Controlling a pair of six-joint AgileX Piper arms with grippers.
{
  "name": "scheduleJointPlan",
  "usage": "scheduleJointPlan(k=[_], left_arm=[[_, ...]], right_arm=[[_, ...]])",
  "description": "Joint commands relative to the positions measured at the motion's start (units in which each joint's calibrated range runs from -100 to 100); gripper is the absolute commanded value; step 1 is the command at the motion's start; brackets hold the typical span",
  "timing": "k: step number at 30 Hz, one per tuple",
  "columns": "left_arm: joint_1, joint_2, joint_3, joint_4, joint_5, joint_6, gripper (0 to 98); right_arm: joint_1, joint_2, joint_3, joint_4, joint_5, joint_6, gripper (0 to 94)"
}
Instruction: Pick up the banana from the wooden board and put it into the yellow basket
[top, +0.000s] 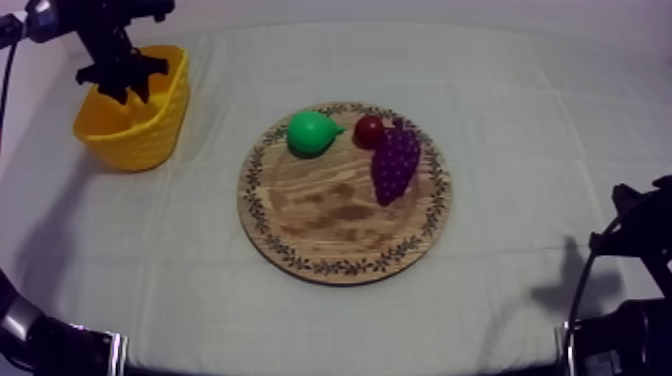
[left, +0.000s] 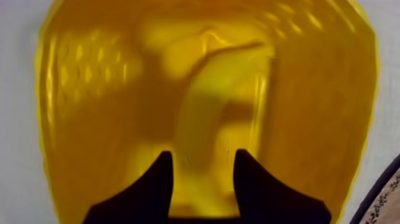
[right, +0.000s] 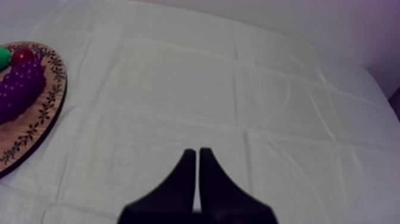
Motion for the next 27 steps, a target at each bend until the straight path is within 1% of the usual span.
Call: scheduleJointPlan(k=[1, 4, 6, 8, 10, 12, 14, 17, 19, 24, 26, 27], left_arm=[[0.0, -0.6, 0.8, 0.27, -0.1, -0.2, 44.6], [0.1, -2.6, 2.9, 0.90, -1.0, -1.3, 44.9], [0.2, -4.8, 4.9, 1.14, -2.5, -1.5, 41.3], [0.4, -7.8, 7.8, 0.72, -4.8, -0.1, 32.4], [0.9, -11.5, 11.7, 0.03, -8.2, 1.5, 19.9], [1.9, -15.9, 16.7, -0.38, -12.6, 1.8, 9.8], [3.2, -21.1, 22.4, -0.86, -17.6, 1.5, 4.9], [4.5, -29.8, 30.8, -1.05, -24.0, 2.1, 1.7], [4.9, -35.7, 35.6, -0.56, -26.9, 2.2, 0.9], [5.1, -50.5, 47.4, 1.48, -32.6, 2.3, 0.2], [4.4, -56.3, 52.8, 3.27, -35.6, 1.0, 0.2], [3.8, -59.2, 55.8, 4.64, -37.4, -0.2, 0.1]], right_arm=[[0.0, 0.0, 0.0, 0.0, 0.0, 0.0, 0.3], [0.0, 0.0, 0.0, 0.0, 0.0, 0.0, 0.3], [0.0, 0.0, 0.0, 0.0, 0.0, 0.0, 0.3], [0.0, 0.0, 0.0, 0.0, 0.0, 0.0, 0.3], [0.0, 0.0, 0.0, 0.0, 0.0, 0.0, 0.3], [0.0, 0.0, 0.0, 0.0, 0.0, 0.0, 0.3], [0.0, 0.0, 0.0, 0.0, 0.0, 0.0, 0.3], [0.0, 0.0, 0.0, 0.0, 0.0, 0.0, 0.3], [0.0, 0.0, 0.0, 0.0, 0.0, 0.0, 0.3], [0.0, 0.0, 0.0, 0.0, 0.0, 0.0, 0.3], [0.0, 0.0, 0.0, 0.0, 0.0, 0.0, 0.3], [0.0, 0.0, 0.0, 0.0, 0.0, 0.0, 0.3]])
